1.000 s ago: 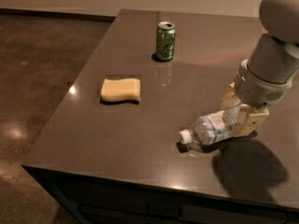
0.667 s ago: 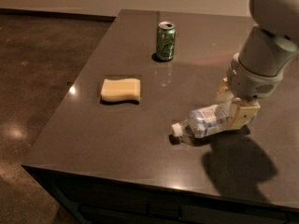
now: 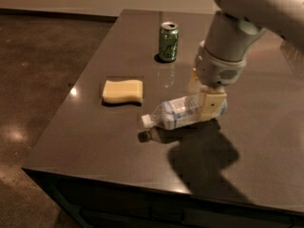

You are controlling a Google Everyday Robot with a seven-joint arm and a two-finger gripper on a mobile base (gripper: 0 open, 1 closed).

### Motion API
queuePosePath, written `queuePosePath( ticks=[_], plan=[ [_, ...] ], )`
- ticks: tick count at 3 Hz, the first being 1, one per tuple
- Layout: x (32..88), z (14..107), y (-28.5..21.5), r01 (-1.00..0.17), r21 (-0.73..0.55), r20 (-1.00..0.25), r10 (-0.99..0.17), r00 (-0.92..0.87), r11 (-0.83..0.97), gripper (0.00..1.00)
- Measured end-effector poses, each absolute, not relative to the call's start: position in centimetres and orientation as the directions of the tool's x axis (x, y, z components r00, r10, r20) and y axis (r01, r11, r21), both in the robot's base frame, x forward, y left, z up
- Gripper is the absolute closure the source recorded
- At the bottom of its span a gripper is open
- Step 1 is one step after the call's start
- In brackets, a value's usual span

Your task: Move blue plastic bottle near sponge

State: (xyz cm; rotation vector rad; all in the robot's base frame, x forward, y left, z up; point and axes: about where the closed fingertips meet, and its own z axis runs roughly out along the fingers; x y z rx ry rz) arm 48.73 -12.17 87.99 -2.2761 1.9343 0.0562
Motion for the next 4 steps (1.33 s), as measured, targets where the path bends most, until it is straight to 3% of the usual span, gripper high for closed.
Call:
queuePosePath(
  ticks=[1,2,4],
  plan=[
    [49.0,87.0,-7.9,-0.979,-0.066,-0.168,-0.965,0.202,-0.193,1.0],
    [49.7,86.2,-5.0,-0.975,-0.058,-0.19,-0.957,0.22,-0.213,0.87],
    [50.6,85.8,-3.1,-0.974,-0.057,-0.212,-0.951,0.225,-0.218,0.41]
  ],
)
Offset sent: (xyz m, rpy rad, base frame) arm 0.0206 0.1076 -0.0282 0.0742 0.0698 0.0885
